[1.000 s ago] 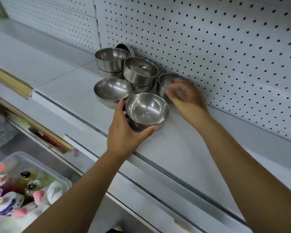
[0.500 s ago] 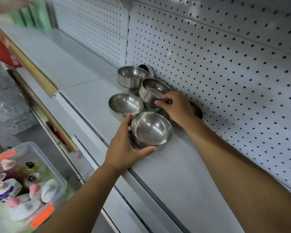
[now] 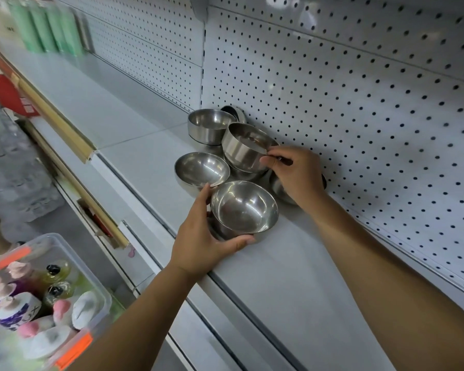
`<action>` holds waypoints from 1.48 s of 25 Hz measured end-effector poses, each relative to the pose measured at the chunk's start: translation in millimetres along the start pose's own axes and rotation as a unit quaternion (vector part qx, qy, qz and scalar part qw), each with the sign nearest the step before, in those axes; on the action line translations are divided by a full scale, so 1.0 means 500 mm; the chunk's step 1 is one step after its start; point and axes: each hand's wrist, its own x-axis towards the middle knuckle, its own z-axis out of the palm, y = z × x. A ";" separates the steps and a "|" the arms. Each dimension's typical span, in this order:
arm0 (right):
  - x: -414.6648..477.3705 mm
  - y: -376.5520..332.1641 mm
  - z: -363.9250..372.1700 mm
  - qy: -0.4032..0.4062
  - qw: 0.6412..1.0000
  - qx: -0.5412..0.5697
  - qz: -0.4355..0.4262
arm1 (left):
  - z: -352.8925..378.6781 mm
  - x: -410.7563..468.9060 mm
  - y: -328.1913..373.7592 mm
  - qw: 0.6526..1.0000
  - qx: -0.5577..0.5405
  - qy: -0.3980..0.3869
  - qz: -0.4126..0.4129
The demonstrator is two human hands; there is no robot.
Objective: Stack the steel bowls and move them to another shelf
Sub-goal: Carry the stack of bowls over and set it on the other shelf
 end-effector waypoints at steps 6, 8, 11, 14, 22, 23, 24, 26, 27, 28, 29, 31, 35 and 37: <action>-0.068 -0.038 -0.045 0.043 0.997 0.070 0.012 | -0.005 -0.002 0.006 1.000 -0.011 0.001 0.007; -0.107 -0.056 -0.062 0.033 0.994 0.103 0.013 | -0.007 -0.002 0.010 1.000 -0.011 -0.001 0.011; -0.169 -0.073 -0.078 -0.005 0.993 0.112 0.021 | -0.006 -0.002 0.007 1.000 -0.017 -0.006 0.014; -0.226 -0.069 -0.078 0.002 0.997 0.082 0.015 | -0.009 -0.005 0.006 1.000 -0.010 -0.016 0.025; -0.263 -0.074 -0.058 -0.014 0.992 0.102 0.068 | -0.012 -0.005 -0.006 0.997 -0.035 -0.041 0.057; -0.265 -0.078 -0.060 -0.021 0.990 0.116 0.084 | -0.012 -0.005 -0.008 0.997 -0.043 -0.042 0.056; -0.269 -0.081 -0.062 -0.029 0.985 0.135 0.105 | -0.013 -0.006 -0.008 0.996 -0.051 -0.042 0.055; -0.278 -0.081 -0.067 -0.036 0.971 0.172 0.160 | -0.014 -0.005 -0.009 0.996 -0.064 -0.042 0.055; -0.282 -0.081 -0.067 -0.039 0.966 0.180 0.183 | -0.014 -0.005 -0.010 0.995 -0.068 -0.042 0.054; -0.287 -0.080 -0.064 -0.043 0.963 0.181 0.194 | -0.014 -0.004 -0.010 0.995 -0.073 -0.042 0.054; -0.291 -0.080 -0.060 -0.048 0.963 0.176 0.199 | -0.014 -0.004 -0.010 0.995 -0.079 -0.041 0.052; -0.297 -0.086 -0.054 -0.049 0.964 0.165 0.202 | -0.013 -0.005 -0.010 0.994 -0.090 -0.041 0.047; -0.297 -0.084 -0.057 0.051 0.965 0.133 0.219 | -0.016 -0.005 -0.010 0.993 -0.105 -0.041 0.042; -0.290 -0.064 -0.061 0.126 0.960 0.091 0.234 | -0.013 -0.003 -0.015 0.992 -0.106 -0.046 0.042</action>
